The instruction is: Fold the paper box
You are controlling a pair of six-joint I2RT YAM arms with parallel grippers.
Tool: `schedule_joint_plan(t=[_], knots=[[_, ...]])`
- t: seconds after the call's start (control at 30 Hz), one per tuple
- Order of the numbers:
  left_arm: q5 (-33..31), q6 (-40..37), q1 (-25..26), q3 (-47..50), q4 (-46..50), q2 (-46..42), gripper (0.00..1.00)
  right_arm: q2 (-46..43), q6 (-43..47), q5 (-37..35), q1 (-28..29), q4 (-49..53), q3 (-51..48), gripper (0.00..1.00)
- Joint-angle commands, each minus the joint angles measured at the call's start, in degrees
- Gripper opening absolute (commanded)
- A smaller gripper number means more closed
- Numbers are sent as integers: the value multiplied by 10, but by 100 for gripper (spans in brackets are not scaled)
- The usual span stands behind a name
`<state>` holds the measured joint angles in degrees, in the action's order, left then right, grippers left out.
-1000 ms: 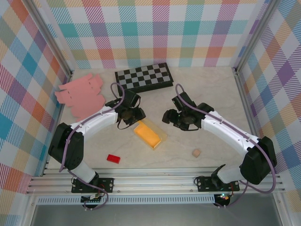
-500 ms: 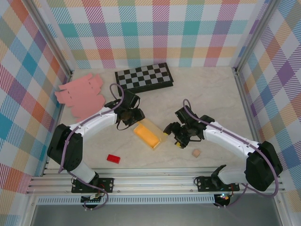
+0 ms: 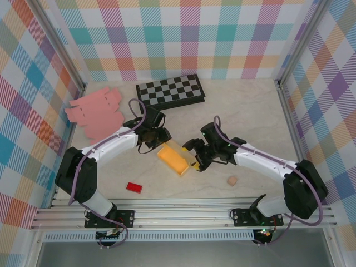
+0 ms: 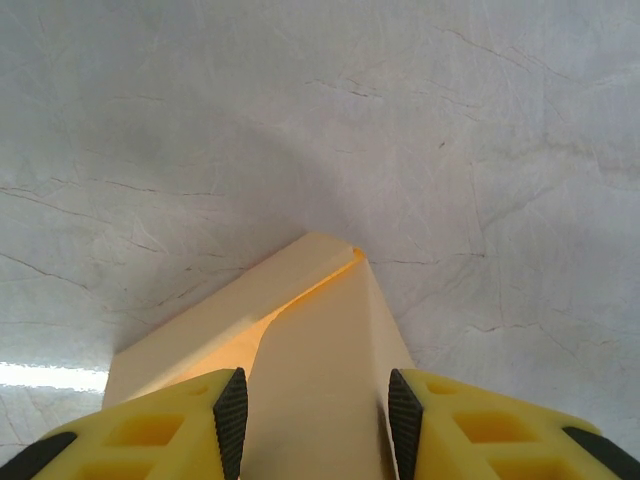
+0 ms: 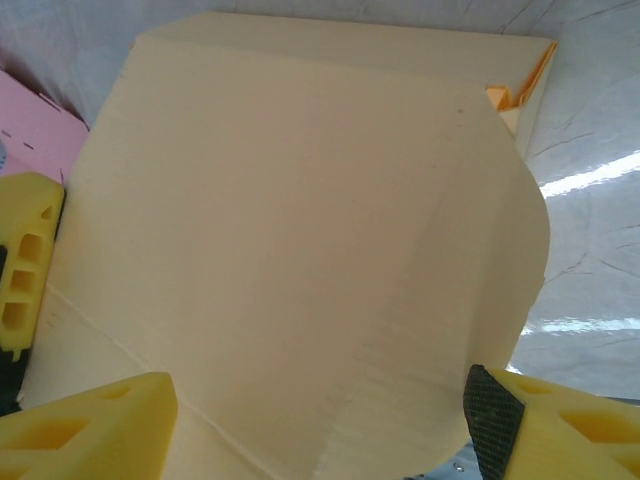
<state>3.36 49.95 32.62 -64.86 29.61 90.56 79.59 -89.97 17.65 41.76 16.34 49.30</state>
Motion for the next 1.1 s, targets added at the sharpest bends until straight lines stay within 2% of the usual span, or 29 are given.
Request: schedule_joint_plan(t=[0.0, 0.13, 0.37, 0.67, 1.07], knots=[[3, 8, 6, 4, -10, -17, 43, 16, -36, 29, 4, -46, 29, 77], [7, 10, 7, 6, -13, -16, 43, 35, -46, 33, 4, -66, 46, 76], [12, 9, 9, 4, -14, -16, 43, 73, -33, 42, 4, -80, 82, 61], [-9, -6, 9, 26, -6, -20, 43, 69, 70, -10, 4, 58, 118, 66], [-41, -12, 9, 88, -6, -37, 43, 36, 113, -65, 5, 102, 61, 67]])
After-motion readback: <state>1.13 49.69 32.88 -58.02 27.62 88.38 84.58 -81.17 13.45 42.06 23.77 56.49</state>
